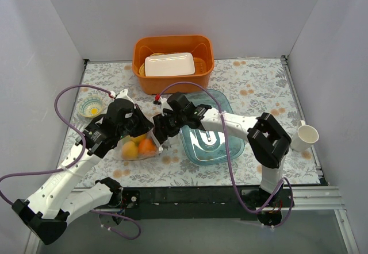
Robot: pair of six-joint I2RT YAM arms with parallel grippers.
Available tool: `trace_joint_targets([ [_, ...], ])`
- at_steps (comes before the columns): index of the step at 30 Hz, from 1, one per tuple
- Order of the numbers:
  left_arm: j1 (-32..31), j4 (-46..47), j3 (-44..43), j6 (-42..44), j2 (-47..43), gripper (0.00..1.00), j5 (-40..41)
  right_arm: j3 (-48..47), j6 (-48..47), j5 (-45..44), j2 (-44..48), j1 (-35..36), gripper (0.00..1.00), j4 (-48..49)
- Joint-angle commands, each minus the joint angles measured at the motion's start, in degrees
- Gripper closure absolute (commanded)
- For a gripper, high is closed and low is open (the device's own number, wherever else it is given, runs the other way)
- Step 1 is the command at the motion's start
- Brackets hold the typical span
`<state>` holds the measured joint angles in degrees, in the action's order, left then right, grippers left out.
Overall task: Place the food in the zip-top bag and seal the zipper
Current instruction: Place the fake vegetable in the zipper food storage bag.
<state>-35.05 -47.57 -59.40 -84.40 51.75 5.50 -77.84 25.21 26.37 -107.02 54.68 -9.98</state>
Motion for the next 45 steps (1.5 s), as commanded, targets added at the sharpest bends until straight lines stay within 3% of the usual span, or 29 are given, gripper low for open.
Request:
trace_joint_targets([
  [1,-0.2,0.6,-2.9,-1.0,-1.3,1.00,1.7,0.1,1.0,-4.7,1.6,0.6,0.38,3.9],
  [8,-0.2,-1.8,-2.8,-2.3,-1.9,1.00,5.5,2.4,-0.3,-13.3,10.0,0.5,0.21,2.4],
  [14,-0.2,-2.3,-3.3,-2.4,-1.6,1.00,7.0,3.0,-1.2,-19.3,14.8,0.5,0.20,-3.1],
  [21,-0.2,-2.5,-3.4,-2.4,-1.8,1.00,8.3,12.3,4.7,-25.5,21.9,-0.3,0.19,-5.4],
  [27,-0.2,-2.1,-3.8,-2.4,-2.1,1.00,8.2,20.9,11.6,-19.7,22.7,-0.4,0.31,3.0],
  [45,-0.2,-3.7,-5.1,-2.1,-3.2,1.00,9.5,20.7,21.0,-16.4,18.1,0.0,0.48,5.9],
])
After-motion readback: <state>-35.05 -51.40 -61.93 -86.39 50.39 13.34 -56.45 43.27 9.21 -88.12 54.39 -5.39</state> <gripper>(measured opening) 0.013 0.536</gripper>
